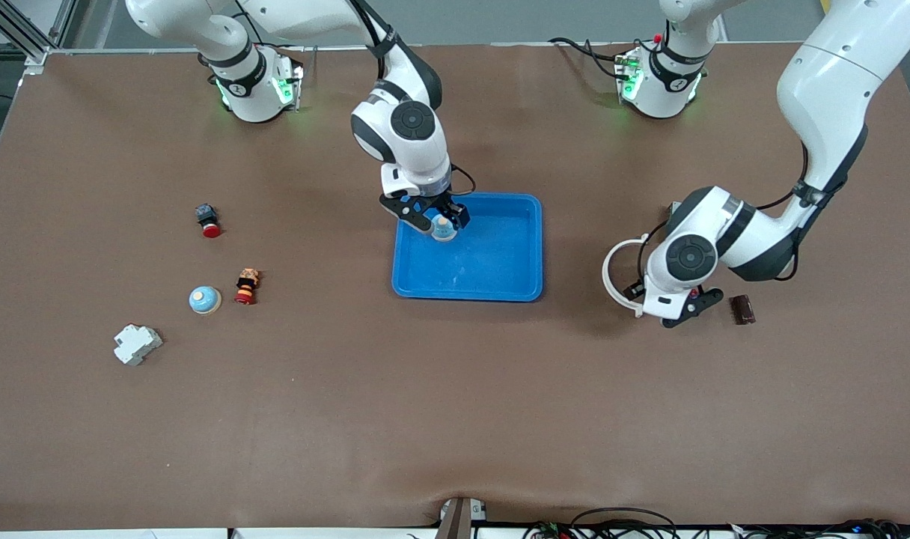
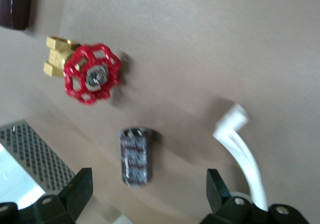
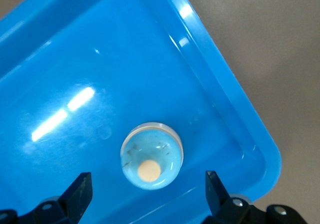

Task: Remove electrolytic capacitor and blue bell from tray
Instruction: 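Place the capacitor by the valve while the right gripper grasps the bell, then retract the left gripper while the right gripper lifts the bell, then lower the second bell beside the first bell and open the right gripper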

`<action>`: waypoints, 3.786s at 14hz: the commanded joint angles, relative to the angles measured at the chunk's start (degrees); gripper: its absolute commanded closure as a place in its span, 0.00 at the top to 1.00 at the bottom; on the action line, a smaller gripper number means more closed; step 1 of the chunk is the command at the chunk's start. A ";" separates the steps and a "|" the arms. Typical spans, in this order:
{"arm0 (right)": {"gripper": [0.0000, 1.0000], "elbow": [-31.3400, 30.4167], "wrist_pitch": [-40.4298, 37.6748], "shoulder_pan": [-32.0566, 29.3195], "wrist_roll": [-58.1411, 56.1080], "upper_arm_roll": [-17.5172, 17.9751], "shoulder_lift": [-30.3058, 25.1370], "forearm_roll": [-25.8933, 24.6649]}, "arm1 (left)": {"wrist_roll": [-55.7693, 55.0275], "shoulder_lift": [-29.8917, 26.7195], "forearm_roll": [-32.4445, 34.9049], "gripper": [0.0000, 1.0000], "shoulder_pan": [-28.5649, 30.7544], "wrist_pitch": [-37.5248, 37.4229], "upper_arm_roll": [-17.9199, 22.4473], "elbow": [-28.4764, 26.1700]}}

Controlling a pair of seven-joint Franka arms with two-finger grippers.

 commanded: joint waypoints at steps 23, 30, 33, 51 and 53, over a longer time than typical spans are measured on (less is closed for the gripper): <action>0.00 8.19 0.01 1.49 7.27 -1.34 8.60 -7.03 | 24.95 -6.51 -8.18 1.00 1.98 -29.40 -12.22 32.35; 0.00 10.66 -12.11 -7.54 -7.91 -0.72 0.70 -6.15 | 38.30 -11.50 -10.88 1.00 -3.87 -28.70 -0.85 35.43; 0.00 10.57 -16.06 -14.48 -22.04 -0.72 -2.55 -3.09 | 45.42 -17.91 -22.46 1.00 -11.35 -28.70 14.26 35.07; 0.00 9.96 -13.90 -50.71 -89.49 -1.25 -2.40 -1.14 | 62.59 -43.78 -36.66 1.00 -25.26 -27.72 38.40 15.90; 0.00 10.22 -10.03 -52.29 -92.30 -1.25 0.14 -1.23 | 63.28 -43.08 -36.56 1.00 -25.26 -28.78 38.93 16.79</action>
